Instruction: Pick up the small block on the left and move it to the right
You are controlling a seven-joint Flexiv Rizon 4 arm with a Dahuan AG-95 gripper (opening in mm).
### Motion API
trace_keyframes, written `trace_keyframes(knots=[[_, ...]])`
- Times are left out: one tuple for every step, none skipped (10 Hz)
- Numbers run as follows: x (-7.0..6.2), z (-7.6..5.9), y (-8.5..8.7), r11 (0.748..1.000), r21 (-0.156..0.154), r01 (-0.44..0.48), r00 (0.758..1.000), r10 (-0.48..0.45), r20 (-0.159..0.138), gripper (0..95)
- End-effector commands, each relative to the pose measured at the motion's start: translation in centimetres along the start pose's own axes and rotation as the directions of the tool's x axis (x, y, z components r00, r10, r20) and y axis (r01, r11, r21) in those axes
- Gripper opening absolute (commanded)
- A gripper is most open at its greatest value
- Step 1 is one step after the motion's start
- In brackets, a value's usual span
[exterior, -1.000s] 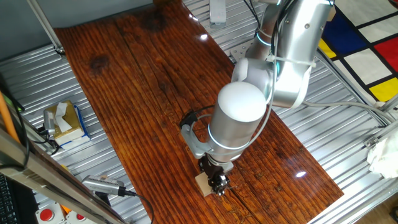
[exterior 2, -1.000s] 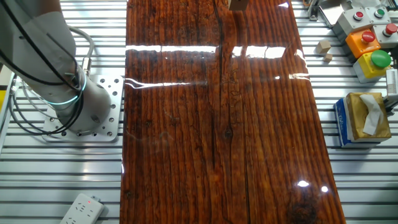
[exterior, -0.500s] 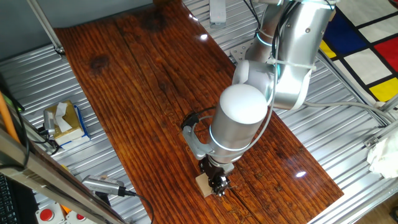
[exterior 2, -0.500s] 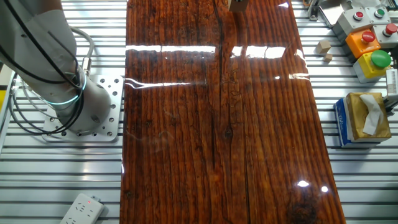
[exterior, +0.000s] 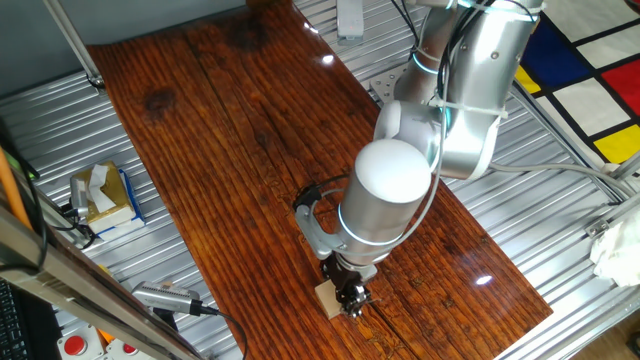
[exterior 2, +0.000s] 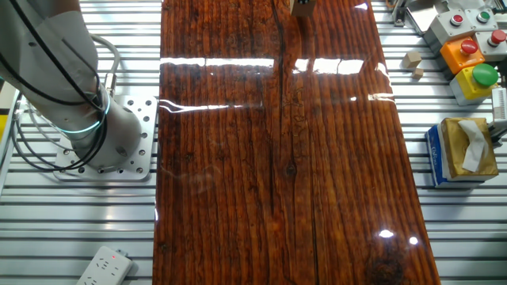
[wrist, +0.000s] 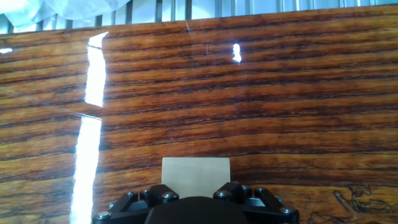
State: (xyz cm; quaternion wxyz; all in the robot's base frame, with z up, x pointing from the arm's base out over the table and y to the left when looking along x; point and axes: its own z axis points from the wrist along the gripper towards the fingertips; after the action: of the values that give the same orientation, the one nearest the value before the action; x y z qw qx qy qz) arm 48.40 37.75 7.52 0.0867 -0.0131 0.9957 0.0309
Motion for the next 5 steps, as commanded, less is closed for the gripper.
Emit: trace_keyframes(knots=[[0.02, 0.11, -0.03, 1.0, 0.0, -0.001, 1.0, 0.001, 0.004, 0.0], [0.07, 0.33, 0.04, 1.0, 0.0, 0.0, 1.0, 0.0, 0.007, 0.0], [0.09, 0.41, 0.08, 1.0, 0.001, -0.001, 1.0, 0.001, 0.008, 0.0], [0.11, 0.51, 0.12, 1.0, 0.001, -0.001, 1.0, 0.001, 0.009, 0.0], [0.12, 0.59, 0.18, 1.0, 0.002, -0.001, 1.0, 0.001, 0.009, 0.0]])
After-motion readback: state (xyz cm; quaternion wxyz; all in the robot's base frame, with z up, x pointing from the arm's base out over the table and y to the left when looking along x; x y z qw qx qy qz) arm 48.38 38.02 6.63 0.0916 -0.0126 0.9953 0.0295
